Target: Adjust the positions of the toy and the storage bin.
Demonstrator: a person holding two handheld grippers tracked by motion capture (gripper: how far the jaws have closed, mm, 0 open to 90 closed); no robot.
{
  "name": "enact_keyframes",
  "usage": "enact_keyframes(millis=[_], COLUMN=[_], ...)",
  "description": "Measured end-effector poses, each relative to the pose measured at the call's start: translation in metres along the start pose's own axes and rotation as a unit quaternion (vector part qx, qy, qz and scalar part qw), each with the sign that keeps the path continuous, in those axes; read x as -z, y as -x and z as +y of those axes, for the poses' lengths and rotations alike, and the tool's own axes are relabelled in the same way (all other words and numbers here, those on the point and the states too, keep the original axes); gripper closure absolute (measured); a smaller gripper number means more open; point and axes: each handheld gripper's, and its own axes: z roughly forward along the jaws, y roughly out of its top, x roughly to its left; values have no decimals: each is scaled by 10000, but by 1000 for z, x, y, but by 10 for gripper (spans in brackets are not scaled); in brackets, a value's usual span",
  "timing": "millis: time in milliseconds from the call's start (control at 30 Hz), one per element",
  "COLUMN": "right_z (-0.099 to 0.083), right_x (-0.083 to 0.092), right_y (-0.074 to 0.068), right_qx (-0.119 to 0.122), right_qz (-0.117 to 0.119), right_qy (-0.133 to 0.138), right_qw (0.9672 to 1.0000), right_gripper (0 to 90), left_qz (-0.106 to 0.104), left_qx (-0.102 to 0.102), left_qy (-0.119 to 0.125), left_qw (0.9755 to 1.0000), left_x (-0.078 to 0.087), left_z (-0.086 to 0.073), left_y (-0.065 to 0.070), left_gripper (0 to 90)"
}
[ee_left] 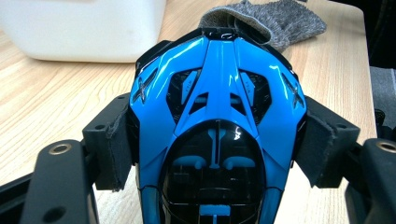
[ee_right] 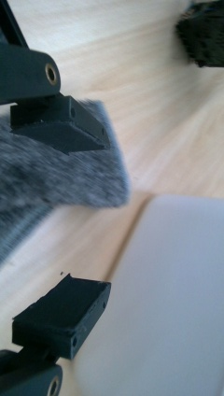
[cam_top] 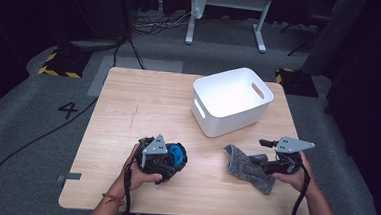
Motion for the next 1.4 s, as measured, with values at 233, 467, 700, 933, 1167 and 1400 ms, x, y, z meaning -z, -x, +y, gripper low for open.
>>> enact_keyframes(millis=[233,467,700,933,1167,1400], right_z=[31,67,89,99,100,99], right_x=[1,-14,-35,-57,-86,-92], right_y=[22,48,56,57,58,59], right_qx=[165,368,618,685,718,774], right_qz=[-168,-236,-239,-48,91,328], right_qy=[215,169,4,-171,-556,-607], right_qw=[9995,9989,9978,9975,9958,9946], right_gripper=[271,267,268,279,334,424], left_qz=[-72,-139,-158,-193,-222,-247], left_qx=[-2,-3,-52,-43,-20,8], left_qy=[6,-1,-24,-7,5,28], left_qw=[10000,9999,9999,9998,9998,9997], left_x=[-2,-6,-8,-8,-6,-5], left_z=[0,2,4,3,2,1], left_y=[-1,-1,1,2,3,2], left_gripper=[246,246,247,247,246,247])
